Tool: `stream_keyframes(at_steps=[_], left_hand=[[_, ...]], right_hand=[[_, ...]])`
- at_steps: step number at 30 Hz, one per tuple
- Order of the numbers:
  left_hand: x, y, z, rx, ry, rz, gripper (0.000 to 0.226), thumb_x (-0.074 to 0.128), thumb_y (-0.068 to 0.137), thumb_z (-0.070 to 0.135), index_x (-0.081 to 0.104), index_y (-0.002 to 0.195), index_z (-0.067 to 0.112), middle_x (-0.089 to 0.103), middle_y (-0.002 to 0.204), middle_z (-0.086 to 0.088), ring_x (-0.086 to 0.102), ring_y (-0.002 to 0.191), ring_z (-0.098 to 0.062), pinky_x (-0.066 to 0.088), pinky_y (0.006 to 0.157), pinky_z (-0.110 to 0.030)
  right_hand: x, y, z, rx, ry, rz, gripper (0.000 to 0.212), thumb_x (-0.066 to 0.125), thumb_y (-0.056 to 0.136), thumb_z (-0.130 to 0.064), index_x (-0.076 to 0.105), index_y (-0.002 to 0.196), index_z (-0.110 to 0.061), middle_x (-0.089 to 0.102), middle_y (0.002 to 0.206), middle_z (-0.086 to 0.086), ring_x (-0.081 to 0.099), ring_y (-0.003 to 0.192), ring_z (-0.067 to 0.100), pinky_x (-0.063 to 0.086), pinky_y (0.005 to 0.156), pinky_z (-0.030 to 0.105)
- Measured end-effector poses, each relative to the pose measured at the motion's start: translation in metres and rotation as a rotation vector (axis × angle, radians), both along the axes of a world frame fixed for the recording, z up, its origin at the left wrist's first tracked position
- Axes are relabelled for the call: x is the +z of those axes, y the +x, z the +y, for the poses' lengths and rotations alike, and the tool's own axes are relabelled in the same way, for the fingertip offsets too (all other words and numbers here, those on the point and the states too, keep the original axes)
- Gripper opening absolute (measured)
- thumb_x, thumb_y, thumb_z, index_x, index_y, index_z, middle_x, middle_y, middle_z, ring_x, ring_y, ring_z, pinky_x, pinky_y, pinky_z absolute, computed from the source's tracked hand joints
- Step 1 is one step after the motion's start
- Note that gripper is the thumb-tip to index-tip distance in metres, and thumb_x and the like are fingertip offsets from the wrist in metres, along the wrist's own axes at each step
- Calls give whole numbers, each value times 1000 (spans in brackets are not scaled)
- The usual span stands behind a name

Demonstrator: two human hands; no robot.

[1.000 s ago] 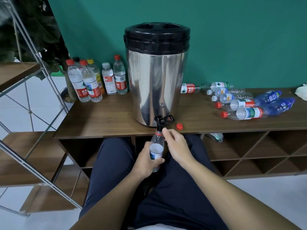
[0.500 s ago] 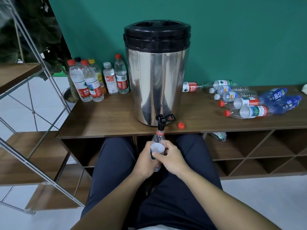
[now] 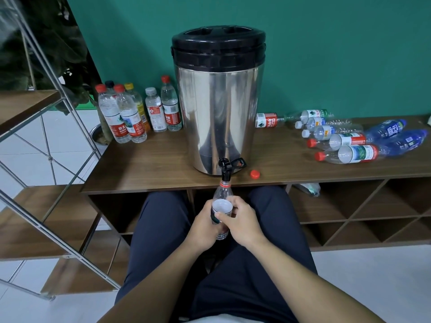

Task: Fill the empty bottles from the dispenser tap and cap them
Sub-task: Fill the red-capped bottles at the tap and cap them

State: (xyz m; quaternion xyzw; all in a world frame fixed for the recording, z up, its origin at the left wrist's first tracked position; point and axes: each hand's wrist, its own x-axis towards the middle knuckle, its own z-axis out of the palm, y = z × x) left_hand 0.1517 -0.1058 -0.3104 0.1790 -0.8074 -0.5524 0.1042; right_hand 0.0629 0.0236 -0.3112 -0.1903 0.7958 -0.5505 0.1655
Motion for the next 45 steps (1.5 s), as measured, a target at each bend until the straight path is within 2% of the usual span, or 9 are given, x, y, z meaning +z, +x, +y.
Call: stream_keyframes(at_steps=[8, 12, 19, 24, 29, 32, 37, 41, 45], left_hand=[[1, 2, 3, -7, -13, 29, 59, 77, 90, -3, 62, 137, 29, 75, 120, 15, 71, 109, 1, 53, 91, -15], [1, 2, 2, -12, -12, 28, 59, 78, 90, -3, 62, 138, 28, 75, 121, 14, 71, 110, 1, 53, 92, -15], [2, 4, 2, -16, -11, 35, 58, 79, 93, -2, 62, 140, 27, 75, 121, 14, 70, 110, 3, 55, 93, -16], [1, 4, 1, -17, -4, 30, 58, 79, 92, -1, 62, 139, 29, 75, 118, 18, 71, 110, 0, 56, 93, -18], [1, 4, 2, -15, 14, 33, 59, 79, 92, -2, 62, 140, 28, 76, 119, 15, 72, 111, -1, 57, 94, -20], [1, 4, 2, -16, 11, 40, 59, 80, 92, 0, 62, 139, 29, 75, 119, 20, 71, 112, -1, 57, 95, -19], [1, 3, 2, -10, 20, 40, 59, 78, 91, -2, 63, 138, 31, 76, 119, 16, 72, 112, -3, 58, 97, -22], [0, 3, 2, -8, 17, 43, 59, 79, 90, -1, 63, 137, 31, 76, 119, 18, 72, 112, -2, 57, 97, -22], [0, 3, 3, -6, 22, 47, 58, 79, 90, -1, 63, 138, 29, 77, 120, 13, 72, 112, -3, 57, 97, -22]], right_hand=[[-1, 3, 3, 12, -32, 23, 45, 92, 82, -39, 71, 122, -37, 81, 107, -10, 78, 97, 12, 66, 91, 49], [-2, 3, 3, 11, -27, 27, 46, 93, 85, -33, 71, 126, -34, 81, 107, -11, 78, 97, 10, 66, 92, 46], [-2, 3, 2, 8, -14, 36, 45, 93, 86, -33, 71, 126, -34, 81, 105, -9, 79, 96, 10, 66, 91, 46], [-2, 3, 3, 7, -7, 26, 53, 93, 87, -35, 70, 134, -31, 81, 110, -12, 78, 101, 7, 65, 95, 41], [-2, 4, 3, 9, -13, 17, 56, 93, 87, -37, 69, 137, -30, 80, 112, -10, 78, 101, 7, 65, 96, 41], [-1, 4, 3, 10, -29, 15, 55, 93, 86, -36, 70, 135, -29, 80, 113, -11, 78, 102, 7, 64, 98, 42], [3, 6, 3, 14, -52, 11, 43, 92, 88, -27, 73, 125, -34, 82, 105, -12, 79, 98, 10, 64, 96, 46], [5, 7, 4, 18, -63, 12, 41, 92, 88, -27, 73, 124, -35, 82, 105, -11, 79, 97, 10, 64, 95, 46], [6, 7, 5, 24, -62, 18, 41, 92, 88, -27, 73, 124, -35, 82, 105, -11, 79, 97, 10, 64, 95, 46]])
